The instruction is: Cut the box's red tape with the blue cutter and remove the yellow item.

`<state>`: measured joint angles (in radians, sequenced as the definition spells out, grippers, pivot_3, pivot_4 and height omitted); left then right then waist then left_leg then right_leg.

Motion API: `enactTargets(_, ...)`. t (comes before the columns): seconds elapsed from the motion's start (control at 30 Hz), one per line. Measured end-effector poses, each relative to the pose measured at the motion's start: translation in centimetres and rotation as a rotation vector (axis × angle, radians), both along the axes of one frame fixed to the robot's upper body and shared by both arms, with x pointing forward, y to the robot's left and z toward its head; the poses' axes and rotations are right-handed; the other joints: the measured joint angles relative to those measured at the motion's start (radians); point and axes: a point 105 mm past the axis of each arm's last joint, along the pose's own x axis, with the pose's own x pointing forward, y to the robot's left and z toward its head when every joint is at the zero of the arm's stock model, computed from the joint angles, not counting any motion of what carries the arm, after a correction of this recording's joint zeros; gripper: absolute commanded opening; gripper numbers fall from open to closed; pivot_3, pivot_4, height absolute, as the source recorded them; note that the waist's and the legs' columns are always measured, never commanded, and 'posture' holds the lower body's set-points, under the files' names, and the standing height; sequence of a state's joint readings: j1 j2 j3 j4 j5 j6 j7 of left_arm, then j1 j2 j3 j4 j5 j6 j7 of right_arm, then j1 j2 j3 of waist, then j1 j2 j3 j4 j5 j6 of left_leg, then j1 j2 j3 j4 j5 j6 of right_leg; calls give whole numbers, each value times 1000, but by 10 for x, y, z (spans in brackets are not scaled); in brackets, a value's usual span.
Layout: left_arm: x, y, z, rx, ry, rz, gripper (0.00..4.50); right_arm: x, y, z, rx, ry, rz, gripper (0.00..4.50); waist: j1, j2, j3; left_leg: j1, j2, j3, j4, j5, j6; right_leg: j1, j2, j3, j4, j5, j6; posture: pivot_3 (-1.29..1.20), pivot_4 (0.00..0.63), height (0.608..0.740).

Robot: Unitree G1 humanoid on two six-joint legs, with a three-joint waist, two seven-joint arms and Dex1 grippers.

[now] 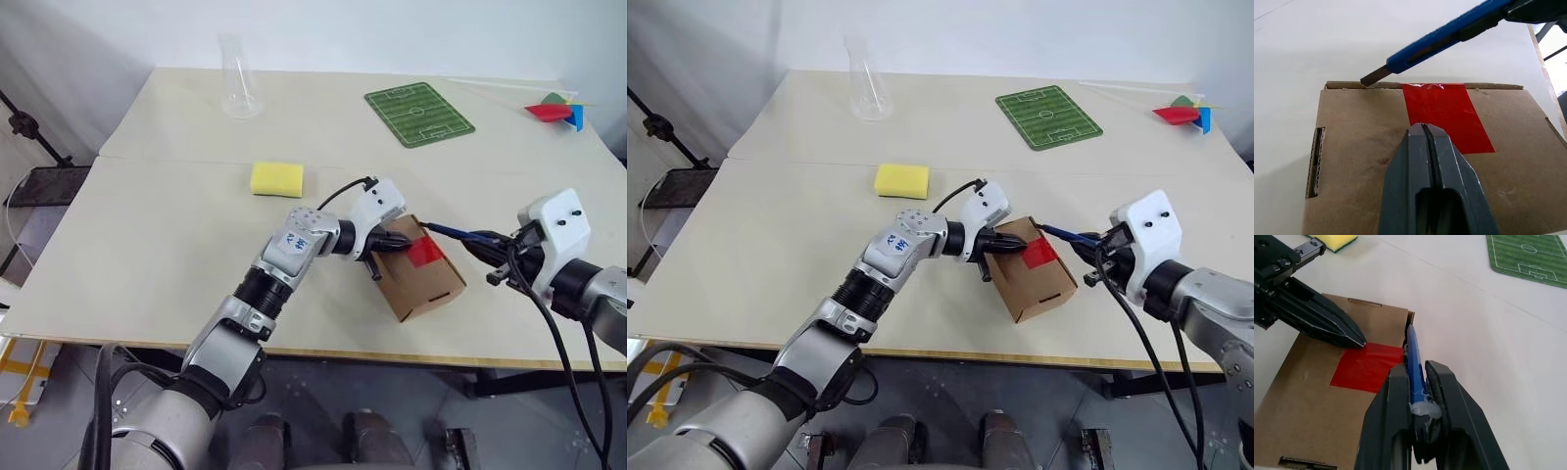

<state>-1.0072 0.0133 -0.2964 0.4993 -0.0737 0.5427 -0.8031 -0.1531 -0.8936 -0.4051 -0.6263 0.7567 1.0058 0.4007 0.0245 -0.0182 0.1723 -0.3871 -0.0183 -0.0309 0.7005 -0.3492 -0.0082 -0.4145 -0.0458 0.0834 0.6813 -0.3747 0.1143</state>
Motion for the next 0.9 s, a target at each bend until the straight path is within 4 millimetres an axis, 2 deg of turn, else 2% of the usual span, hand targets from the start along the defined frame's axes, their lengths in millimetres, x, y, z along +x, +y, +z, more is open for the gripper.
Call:
enactTargets(0.43, -2, 0, -1, -4, -2, -1, 0, -4, -7, 13, -11, -37, -24, 166, 0, 0, 0, 0, 0, 0, 0, 0, 0, 0, 0, 0, 0, 0, 0, 0, 150, 740)
enactTargets(0.7, -2, 0, -1, -3, -2, -3, 0, -11, 3, 8, -2, 1, 25, 166, 0, 0, 0, 0, 0, 0, 0, 0, 0, 0, 0, 0, 0, 0, 0, 0, 150, 740)
enactTargets(0.9, -2, 0, -1, 0, -2, -5, 0, -13, 1, 2, -1, 23, 10, 166, 2, 0, 0, 0, 0, 0, 0, 0, 0, 1, 0, 0, 0, 0, 0, 0, 150, 740)
